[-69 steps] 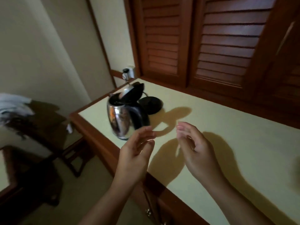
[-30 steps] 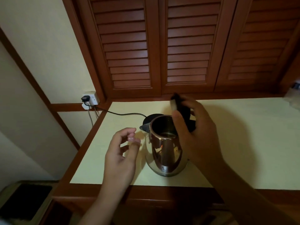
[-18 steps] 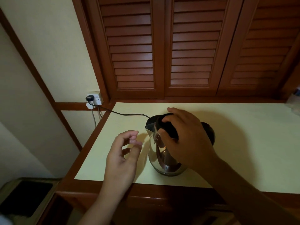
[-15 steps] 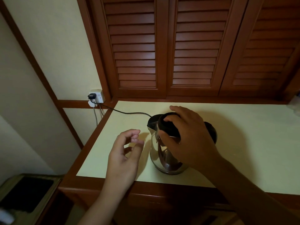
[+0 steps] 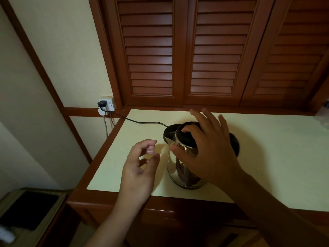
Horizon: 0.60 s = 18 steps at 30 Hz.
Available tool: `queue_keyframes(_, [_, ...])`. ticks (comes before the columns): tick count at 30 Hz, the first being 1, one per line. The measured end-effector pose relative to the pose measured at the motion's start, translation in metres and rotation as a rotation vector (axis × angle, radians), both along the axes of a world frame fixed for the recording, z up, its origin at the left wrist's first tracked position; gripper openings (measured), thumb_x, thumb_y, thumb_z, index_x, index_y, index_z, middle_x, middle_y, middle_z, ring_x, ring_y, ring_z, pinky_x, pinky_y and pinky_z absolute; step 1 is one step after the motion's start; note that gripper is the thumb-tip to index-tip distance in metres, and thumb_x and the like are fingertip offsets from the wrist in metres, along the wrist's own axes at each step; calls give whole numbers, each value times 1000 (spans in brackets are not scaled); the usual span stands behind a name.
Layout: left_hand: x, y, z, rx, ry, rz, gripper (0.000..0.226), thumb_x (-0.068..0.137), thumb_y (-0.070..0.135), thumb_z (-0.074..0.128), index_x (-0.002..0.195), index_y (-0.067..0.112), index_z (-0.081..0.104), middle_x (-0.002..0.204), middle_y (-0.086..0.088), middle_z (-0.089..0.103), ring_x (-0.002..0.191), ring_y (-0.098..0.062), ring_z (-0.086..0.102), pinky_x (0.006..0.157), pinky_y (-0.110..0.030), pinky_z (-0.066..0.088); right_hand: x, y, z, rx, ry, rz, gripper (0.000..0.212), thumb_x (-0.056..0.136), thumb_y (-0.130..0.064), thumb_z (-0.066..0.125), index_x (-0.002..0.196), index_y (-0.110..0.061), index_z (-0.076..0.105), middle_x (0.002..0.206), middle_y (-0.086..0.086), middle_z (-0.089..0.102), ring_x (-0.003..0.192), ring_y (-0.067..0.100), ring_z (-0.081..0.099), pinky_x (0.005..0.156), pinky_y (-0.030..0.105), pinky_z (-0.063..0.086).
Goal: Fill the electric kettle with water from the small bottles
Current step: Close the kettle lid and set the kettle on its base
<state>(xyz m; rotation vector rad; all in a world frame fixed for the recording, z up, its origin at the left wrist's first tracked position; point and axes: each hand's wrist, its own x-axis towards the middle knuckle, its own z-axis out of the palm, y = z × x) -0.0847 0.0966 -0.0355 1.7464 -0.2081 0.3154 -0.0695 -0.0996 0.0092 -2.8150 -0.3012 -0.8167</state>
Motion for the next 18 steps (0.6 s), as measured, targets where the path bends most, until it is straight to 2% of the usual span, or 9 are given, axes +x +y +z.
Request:
queue_keyframes(4, [1,1,-1,5,-1,-2,26,102,20,63,123,34,64,123,17,64,120,8,55,88,-1,44,0,1,2,-6,-23,0,73,86,-83,30,120,-26,62,157,4,39,150,31,24,118,64,13])
queue_keyframes(7, [3,2,-2,-5,8,-4,28,102,19,63,122,37,64,123,19,64,121,4,56,92,-9,47,1,3,3,3,-12,-9,76,85,-84,29,130,-28,55,159,4,36,150,31,22,118,65,13])
queue_keyframes(9, [3,2,-3,-15,10,-4,29,102,16,63,122,37,65,122,19,65,120,4,57,94,-12,47,2,3,2,-10,-10,-10,76,85,-84,28,129,-29,57,160,4,34,151,32,20,117,67,13])
queue_keyframes(13, [4,2,-4,5,8,-1,30,102,13,63,122,36,64,122,20,64,117,10,56,88,-1,44,3,1,-2,-61,-2,3,72,87,-84,25,119,-33,66,162,2,31,153,31,15,117,67,9])
queue_keyframes(18, [6,-1,-8,16,24,-4,34,102,13,63,126,36,63,124,14,64,118,6,56,89,-1,44,3,-2,-3,-113,71,-10,74,84,-87,23,127,-39,59,167,1,18,154,32,6,117,68,4])
